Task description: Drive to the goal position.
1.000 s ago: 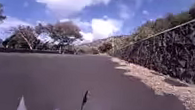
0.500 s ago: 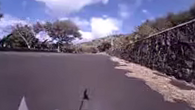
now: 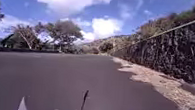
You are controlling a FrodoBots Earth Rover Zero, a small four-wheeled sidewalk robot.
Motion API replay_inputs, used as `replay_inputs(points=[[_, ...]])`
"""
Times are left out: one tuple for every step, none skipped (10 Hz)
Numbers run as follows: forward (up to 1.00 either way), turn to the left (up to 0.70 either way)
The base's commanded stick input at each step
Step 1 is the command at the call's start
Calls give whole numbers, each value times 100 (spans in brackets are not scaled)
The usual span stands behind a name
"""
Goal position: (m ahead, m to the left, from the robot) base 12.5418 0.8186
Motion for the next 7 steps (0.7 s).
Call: replay_inputs(points=[[63,0],[63,0],[63,0],[63,0],[63,0],[63,0],[63,0]])
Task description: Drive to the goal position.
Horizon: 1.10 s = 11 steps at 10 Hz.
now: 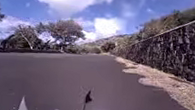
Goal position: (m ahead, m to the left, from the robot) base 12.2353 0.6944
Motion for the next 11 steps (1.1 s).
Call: replay_inputs(points=[[63,-20],[63,-24],[63,-32],[63,-32],[63,-32],[63,-32],[63,-32],[63,-32],[63,-32],[63,-32],[63,-19]])
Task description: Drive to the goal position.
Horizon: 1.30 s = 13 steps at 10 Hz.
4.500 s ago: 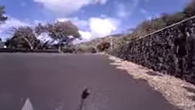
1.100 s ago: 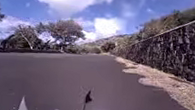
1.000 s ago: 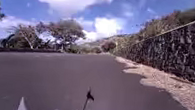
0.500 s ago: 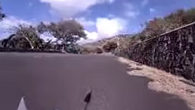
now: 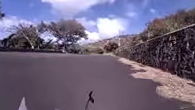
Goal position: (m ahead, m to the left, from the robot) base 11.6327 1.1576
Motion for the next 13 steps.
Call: replay_inputs(points=[[63,-12],[63,0],[63,0],[63,0],[63,0],[63,0],[63,0],[63,0],[63,0],[63,0],[63,0],[63,0],[63,0]])
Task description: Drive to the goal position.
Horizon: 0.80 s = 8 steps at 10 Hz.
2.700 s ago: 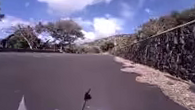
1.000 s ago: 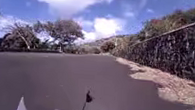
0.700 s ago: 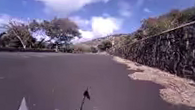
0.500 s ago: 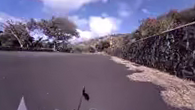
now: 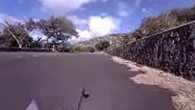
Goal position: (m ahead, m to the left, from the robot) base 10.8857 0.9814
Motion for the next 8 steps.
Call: replay_inputs(points=[[63,0],[63,0],[63,0],[63,0],[63,-1],[63,-6],[63,-10],[63,-32]])
